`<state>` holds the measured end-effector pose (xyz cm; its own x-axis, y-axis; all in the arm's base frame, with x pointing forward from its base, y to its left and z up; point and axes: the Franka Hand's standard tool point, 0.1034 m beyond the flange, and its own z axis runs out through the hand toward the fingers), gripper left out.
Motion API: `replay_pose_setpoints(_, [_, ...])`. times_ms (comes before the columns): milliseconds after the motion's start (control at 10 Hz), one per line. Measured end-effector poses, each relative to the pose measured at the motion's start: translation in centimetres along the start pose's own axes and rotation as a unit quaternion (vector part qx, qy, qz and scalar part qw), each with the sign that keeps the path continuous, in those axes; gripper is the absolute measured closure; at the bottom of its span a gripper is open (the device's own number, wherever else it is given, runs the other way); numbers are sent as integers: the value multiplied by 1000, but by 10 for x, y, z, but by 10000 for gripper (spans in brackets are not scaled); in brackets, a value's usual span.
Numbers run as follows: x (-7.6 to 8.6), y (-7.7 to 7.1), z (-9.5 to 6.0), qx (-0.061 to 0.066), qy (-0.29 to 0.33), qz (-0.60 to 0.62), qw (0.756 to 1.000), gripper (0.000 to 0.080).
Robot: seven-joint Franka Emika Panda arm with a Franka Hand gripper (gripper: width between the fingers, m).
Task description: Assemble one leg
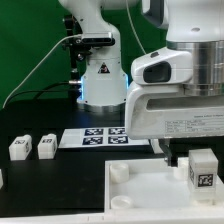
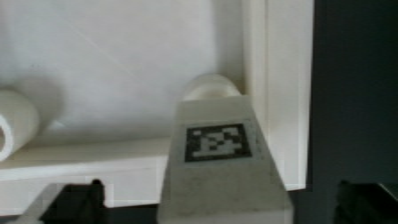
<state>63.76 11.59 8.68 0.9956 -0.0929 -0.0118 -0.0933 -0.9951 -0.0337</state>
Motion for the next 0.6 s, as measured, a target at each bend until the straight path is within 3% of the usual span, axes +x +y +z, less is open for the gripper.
replay_pose_setpoints(100, [0, 0, 0, 0, 0, 23, 1000, 289])
replay_pose_setpoints(200, [0, 0, 0, 0, 0, 26, 1000, 289])
replay_pose_setpoints(300, [0, 0, 0, 0, 0, 57, 998, 429])
replay_pose_setpoints(400, [0, -1, 0, 1, 0, 99, 995, 508])
replay_pose_setpoints(600, [0, 0, 1, 3, -1, 193, 981, 508])
